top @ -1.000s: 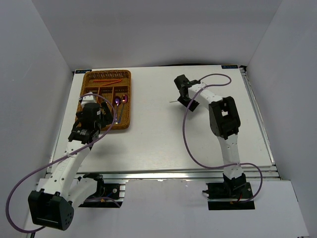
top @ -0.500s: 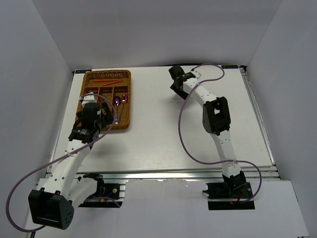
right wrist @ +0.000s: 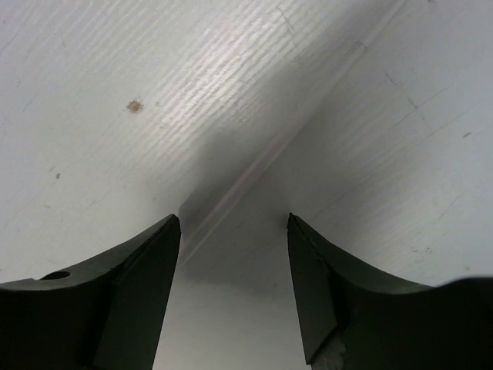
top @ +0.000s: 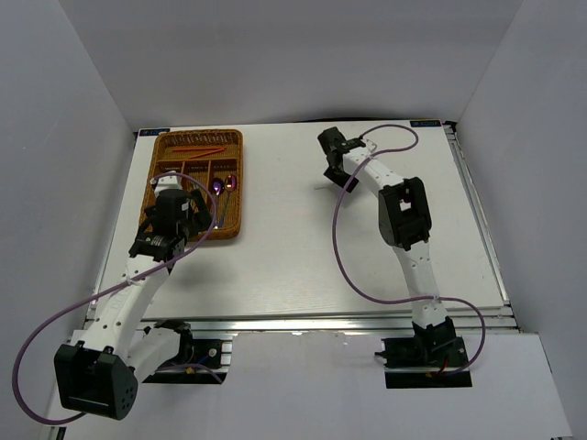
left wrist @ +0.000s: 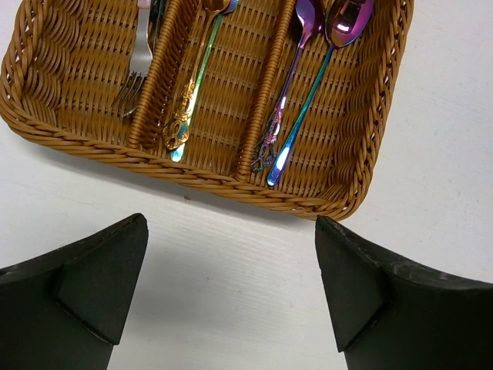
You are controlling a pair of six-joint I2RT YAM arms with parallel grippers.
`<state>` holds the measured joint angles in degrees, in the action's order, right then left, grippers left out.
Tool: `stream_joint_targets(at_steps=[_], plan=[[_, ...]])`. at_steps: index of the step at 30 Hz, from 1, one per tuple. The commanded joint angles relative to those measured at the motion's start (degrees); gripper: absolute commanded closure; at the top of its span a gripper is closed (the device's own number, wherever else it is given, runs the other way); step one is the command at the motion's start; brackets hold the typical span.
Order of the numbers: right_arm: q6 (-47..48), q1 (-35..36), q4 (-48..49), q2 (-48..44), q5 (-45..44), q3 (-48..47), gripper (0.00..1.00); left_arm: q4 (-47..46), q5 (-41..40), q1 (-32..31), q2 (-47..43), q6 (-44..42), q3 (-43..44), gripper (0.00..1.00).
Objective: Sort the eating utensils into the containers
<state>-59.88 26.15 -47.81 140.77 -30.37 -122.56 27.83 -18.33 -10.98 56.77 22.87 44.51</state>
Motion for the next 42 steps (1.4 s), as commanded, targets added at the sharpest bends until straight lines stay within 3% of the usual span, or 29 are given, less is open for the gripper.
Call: stream_joint_targets(at_steps=[1, 8, 17, 23, 29, 32, 36, 37, 40, 42], plan=[[3.2, -1.9, 2.5, -0.7, 6.4, 7.9, 0.41, -0.4, 1.1, 0.4, -0.8, -0.7, 0.8, 0.02], [13.1, -3.5, -5.3, 2.9, 3.1, 2.9, 0.45, -0.4, 1.5, 0.5, -1.5, -0.5, 0.5, 0.02], [25.4, -4.5, 6.7, -8.7, 11.8, 30.2, 0.6, -0.3, 2.1, 0.5, -2.3, -0.2, 0.0, 0.02], [29.4, -4.9, 12.0, -16.0, 17.2, 42.2, 1.0, -0.2, 1.8, 0.6, -3.8, 0.7, -0.5, 0.02], [33.1, -4.7, 16.1, -21.6, 22.2, 52.6, 1.0, 0.1, 3.4, 0.6, -3.9, 1.8, -0.7, 0.02], [35.5, -4.1, 19.5, -25.6, 24.9, 56.4, 1.0, -0.6, 7.5, 0.6, -4.0, 4.3, -1.7, 0.02], [38.9, -0.5, 25.9, -35.8, 28.5, 64.0, 1.0, -7.0, 19.7, 0.5, -3.7, 10.8, -4.7, 0.02], [39.2, 1.5, 26.9, -37.3, 28.4, 64.8, 1.0, -12.1, 26.8, 0.4, -2.9, 12.7, -5.8, 0.02], [39.9, 5.0, 29.5, -42.4, 28.0, 68.1, 1.0, -26.4, 37.9, 0.4, 0.4, 22.4, -11.7, 0.02], [39.3, 6.0, 32.6, -46.5, 29.2, 70.3, 1.0, -33.5, 39.7, -0.2, 1.6, 28.7, -16.2, 0.02]])
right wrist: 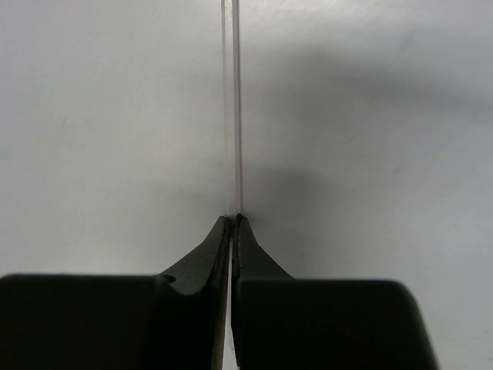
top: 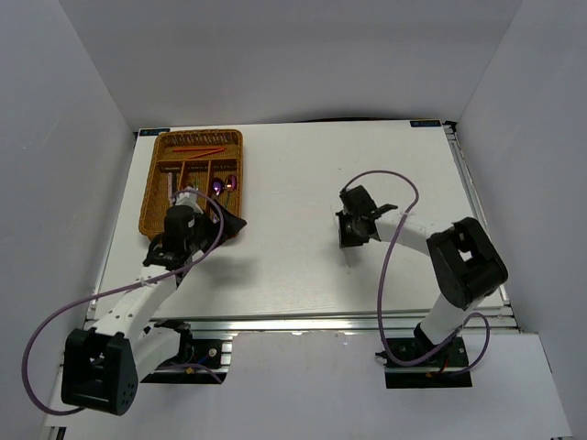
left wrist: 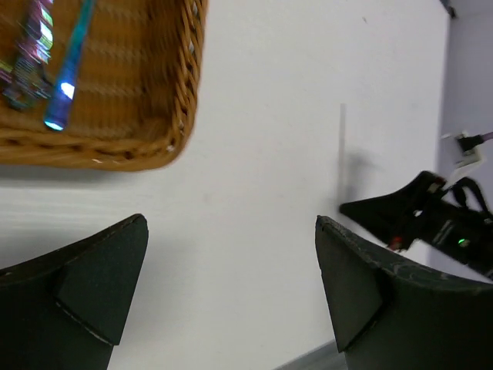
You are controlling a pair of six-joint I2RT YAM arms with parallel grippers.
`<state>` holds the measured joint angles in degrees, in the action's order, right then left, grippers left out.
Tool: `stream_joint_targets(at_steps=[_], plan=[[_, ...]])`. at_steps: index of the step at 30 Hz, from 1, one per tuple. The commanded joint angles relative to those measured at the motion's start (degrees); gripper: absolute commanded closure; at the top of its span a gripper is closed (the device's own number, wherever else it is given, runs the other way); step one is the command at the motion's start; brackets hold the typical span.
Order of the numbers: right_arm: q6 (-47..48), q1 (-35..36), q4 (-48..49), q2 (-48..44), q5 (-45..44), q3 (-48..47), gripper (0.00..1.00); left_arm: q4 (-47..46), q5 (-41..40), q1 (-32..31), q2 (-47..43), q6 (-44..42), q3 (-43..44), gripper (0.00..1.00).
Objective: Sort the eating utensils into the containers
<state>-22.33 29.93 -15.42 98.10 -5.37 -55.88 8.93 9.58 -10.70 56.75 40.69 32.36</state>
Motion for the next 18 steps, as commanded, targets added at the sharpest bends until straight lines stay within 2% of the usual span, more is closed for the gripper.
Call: stream_joint_targets(at_steps=[1, 8, 13, 18], plan=[[1.6, 3.0, 1.3, -5.1, 4.8, 4.7, 1.0, -19.3, 11.7, -1.5, 1.9, 12.4, -5.3, 0.02], [0.1, 6.5, 4.1, -13.7, 5.0, 8.6, 1.0, -31.6, 7.5, -7.1, 5.0, 20.7, -10.5, 0.02], [-2.6, 8.0, 12.6, -18.6, 15.8, 11.2, 1.0, -42.9, 6.4, -12.8, 9.9, 25.1, -12.1, 0.02], [-4.2, 9.7, 14.8, -20.5, 22.0, 10.4, 1.0, -47.2, 4.4, -19.3, 16.5, 25.6, -9.6, 0.02]])
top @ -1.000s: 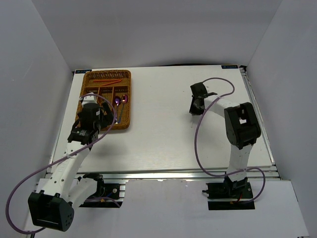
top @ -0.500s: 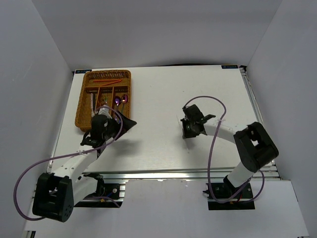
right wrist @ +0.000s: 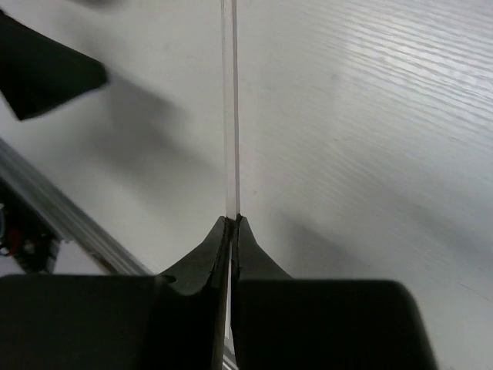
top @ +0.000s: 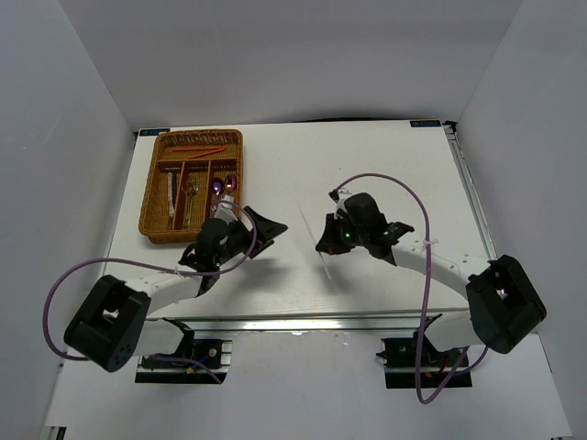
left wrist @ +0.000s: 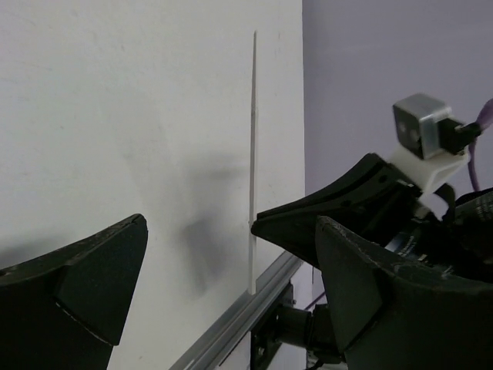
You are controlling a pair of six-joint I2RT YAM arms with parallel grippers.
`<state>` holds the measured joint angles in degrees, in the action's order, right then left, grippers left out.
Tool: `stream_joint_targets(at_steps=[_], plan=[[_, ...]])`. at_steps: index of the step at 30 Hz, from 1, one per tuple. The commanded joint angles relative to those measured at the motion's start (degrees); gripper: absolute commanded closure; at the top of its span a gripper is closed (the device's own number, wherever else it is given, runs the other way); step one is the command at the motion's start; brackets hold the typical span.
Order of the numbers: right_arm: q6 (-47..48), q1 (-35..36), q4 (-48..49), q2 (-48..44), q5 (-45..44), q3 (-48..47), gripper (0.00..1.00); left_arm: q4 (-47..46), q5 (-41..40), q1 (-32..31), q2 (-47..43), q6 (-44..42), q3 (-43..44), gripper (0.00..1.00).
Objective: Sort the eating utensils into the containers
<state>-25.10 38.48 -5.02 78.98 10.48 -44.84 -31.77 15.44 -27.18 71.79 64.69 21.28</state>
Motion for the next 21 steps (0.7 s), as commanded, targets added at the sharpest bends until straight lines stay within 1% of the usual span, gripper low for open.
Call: stream_joint_targets(at_steps=[1, 5, 7, 9, 12, 15, 16, 17, 18, 19, 20, 21], plan=[[-1.5, 1.6, 5.3, -1.6, 6.8, -1.2, 1.0, -6.9, -1.6, -3.7, 3.3, 1.3, 2.5, 0.02], [-1.8, 4.0, 5.4, -2.8, 8.7, -3.6, 1.0, -7.3, -2.3, -6.0, 6.5, 1.1, 5.1, 0.03], [-1.6, 4.8, 5.1, -2.1, 8.5, -5.4, 1.0, -9.8, -2.2, -6.4, 7.7, 1.7, 5.5, 0.05], [-1.5, 6.3, 3.6, -1.7, 8.9, -6.3, 1.0, -10.0, -2.3, -7.0, 8.6, 1.8, 6.5, 0.08], [-1.9, 7.7, 4.1, -1.1, 9.4, -7.4, 1.0, -9.5, -2.3, -7.8, 10.6, 1.3, 8.3, 0.21], [-2.4, 8.2, 3.5, -0.6, 8.1, -8.5, 1.0, -9.1, -2.3, -7.9, 11.4, 1.5, 9.0, 0.74], [-2.7, 8.2, 3.3, -0.8, 7.1, -8.6, 1.0, -8.6, -2.3, -7.9, 11.3, 1.1, 9.2, 0.87], [-3.0, 8.1, 3.1, -1.0, 4.7, -8.5, 1.0, -6.1, -2.7, -7.9, 10.6, 0.4, 10.1, 1.0], [-3.0, 8.0, 1.2, -1.3, 2.7, -8.6, 0.93, -4.1, -3.5, -7.8, 10.0, -0.2, 10.9, 1.0], [-3.1, 7.8, -0.1, -2.2, 0.4, -8.7, 0.83, -1.3, -4.5, -7.6, 9.3, -2.1, 11.8, 1.0], [-3.3, 7.1, -1.3, -2.9, -3.2, -8.4, 0.74, 4.7, -7.0, -6.7, 7.9, -3.2, 13.0, 1.0], [-3.5, 6.4, -2.2, -3.7, -4.8, -8.0, 0.62, 7.3, -8.0, -5.7, 7.4, -4.4, 15.3, 1.0]])
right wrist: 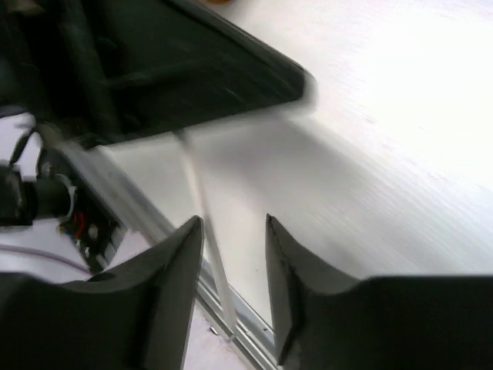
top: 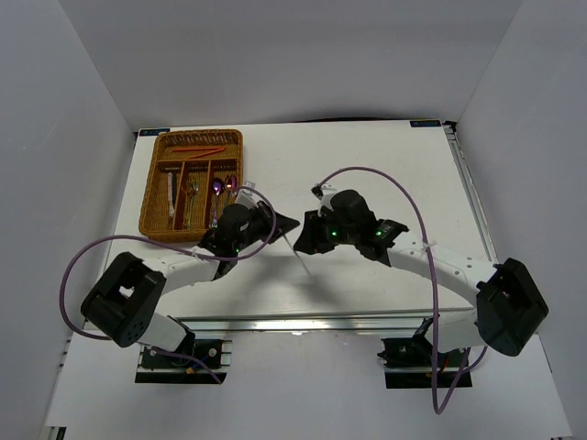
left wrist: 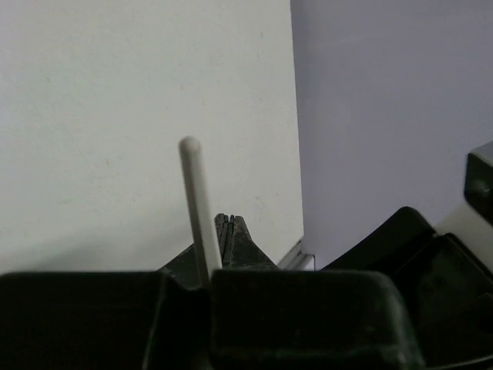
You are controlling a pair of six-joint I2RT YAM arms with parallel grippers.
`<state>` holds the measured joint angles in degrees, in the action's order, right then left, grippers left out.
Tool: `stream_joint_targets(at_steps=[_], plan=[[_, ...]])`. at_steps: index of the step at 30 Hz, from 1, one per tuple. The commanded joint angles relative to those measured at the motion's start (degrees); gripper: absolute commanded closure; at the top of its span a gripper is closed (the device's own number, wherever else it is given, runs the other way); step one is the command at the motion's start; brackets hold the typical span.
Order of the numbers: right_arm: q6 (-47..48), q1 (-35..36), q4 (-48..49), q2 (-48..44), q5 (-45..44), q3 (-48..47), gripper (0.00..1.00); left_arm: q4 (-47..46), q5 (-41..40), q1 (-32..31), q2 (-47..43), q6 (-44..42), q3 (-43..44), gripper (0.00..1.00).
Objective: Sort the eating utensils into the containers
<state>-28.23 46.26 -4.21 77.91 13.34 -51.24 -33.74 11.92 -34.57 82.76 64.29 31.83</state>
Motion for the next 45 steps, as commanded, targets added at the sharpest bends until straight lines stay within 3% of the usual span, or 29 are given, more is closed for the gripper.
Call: stream_joint_targets(at_steps=[1, 3, 4, 7, 14, 18, 19, 25, 28, 29, 32, 38, 41, 45], plan=[[-0.9, -2.1, -4.9, -4.6, -9.3, -1.1, 0.55, 11.7, -5.4, 2.8, -3.9, -4.2, 5.9, 1.0], [-2.4, -5.3, -6.2, -7.0, -12.8, 1.3, 0.43, 16.4, -6.7, 8.6, -4.0, -4.2, 9.3, 1.0], [-3.0, -6.3, -8.3, -8.9, -13.9, 1.9, 0.3, 17.4, -6.9, 10.9, -3.7, -3.7, 10.4, 1.0], [-3.5, -10.2, -10.3, -12.0, -15.8, 3.7, 0.29, 19.9, -9.8, 22.7, -1.2, -1.7, 16.0, 1.0], [-2.4, -11.6, -12.2, -17.3, -14.1, 6.2, 0.29, 20.9, -17.8, 36.8, 16.1, 3.6, 36.9, 1.0], [-1.7, -11.6, -12.6, -19.1, -13.9, 7.3, 0.29, 22.5, -17.4, 39.7, 29.3, 6.1, 50.1, 1.0], [-1.2, -11.6, -12.9, -19.3, -12.3, 7.1, 0.29, 22.4, -17.5, 40.4, 33.1, 6.5, 53.7, 0.96], [0.5, -11.6, -13.5, -20.2, -10.7, 6.3, 0.29, 20.9, -19.3, 41.4, 42.5, 6.1, 62.5, 0.89], [1.8, -11.6, -13.6, -20.4, -11.1, 6.5, 0.29, 21.5, -18.2, 41.3, 46.4, 6.0, 66.6, 0.8], [2.0, -11.6, -13.5, -20.4, -11.1, 6.7, 0.29, 22.2, -18.3, 41.4, 47.0, 5.9, 67.4, 0.67], [2.6, -11.6, -13.7, -20.4, -11.1, 6.7, 0.29, 22.8, -18.4, 41.4, 48.2, 6.5, 68.4, 0.49], [2.7, -11.6, -14.3, -21.7, -11.3, 6.8, 0.29, 23.1, -19.3, 41.4, 46.1, 6.8, 66.6, 0.39], [2.7, -11.7, -15.2, -22.2, -11.8, 6.0, 0.29, 28.4, -20.1, 41.4, 45.2, 6.2, 68.4, 0.32], [2.8, -11.6, -16.5, -23.1, -12.3, 5.2, 0.29, 41.2, -24.6, 41.3, 45.9, 1.9, 76.3, 0.1]])
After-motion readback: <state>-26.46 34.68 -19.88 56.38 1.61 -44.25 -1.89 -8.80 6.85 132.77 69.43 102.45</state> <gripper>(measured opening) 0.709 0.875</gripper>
